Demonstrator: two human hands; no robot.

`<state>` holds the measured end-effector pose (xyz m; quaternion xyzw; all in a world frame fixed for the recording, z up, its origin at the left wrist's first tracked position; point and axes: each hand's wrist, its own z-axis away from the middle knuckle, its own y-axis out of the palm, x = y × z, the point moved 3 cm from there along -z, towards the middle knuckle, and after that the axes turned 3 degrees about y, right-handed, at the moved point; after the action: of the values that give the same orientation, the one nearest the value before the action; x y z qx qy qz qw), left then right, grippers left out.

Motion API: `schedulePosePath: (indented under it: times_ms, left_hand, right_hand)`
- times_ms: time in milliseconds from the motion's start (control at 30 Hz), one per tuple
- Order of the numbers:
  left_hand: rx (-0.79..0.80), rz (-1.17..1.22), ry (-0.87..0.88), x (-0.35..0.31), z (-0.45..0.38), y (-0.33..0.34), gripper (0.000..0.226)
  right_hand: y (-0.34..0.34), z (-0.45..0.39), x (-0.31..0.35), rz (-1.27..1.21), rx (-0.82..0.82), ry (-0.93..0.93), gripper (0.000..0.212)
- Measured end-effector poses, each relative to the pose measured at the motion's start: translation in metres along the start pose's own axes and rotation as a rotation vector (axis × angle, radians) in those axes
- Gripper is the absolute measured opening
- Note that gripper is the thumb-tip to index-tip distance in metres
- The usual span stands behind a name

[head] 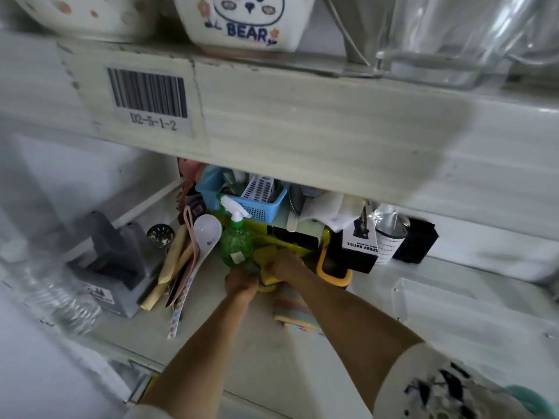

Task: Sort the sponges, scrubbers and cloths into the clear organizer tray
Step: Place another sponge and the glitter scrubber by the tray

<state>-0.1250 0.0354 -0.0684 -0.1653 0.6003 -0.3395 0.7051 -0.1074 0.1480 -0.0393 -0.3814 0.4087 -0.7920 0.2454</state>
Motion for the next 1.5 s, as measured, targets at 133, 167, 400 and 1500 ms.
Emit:
schedulePosePath:
  times_ms: [133,167,400,1500]
  left_hand:
    - [-0.051,0.102,-0.082,0.001,0.002,-0.003,0.04]
    - [-0.058,0.118,-0.094,0.001,0.003,-0.004,0.041]
    - [-0.116,0.287,-0.154,0.009,0.012,-0.01,0.04]
    - [0.008,0.301,0.432,-0.176,0.182,0.09,0.043]
  right_hand:
    - [-0.011,0.016,0.005,-0.081,-0.047,0.03,0.071]
    - [-0.012,0.017,0.005,-0.101,-0.056,0.034,0.068]
    - [-0.018,0.037,0.004,-0.196,-0.152,0.032,0.055]
    - [-0.145,0.212,-0.234,-0.611,-0.697,0.218,0.046]
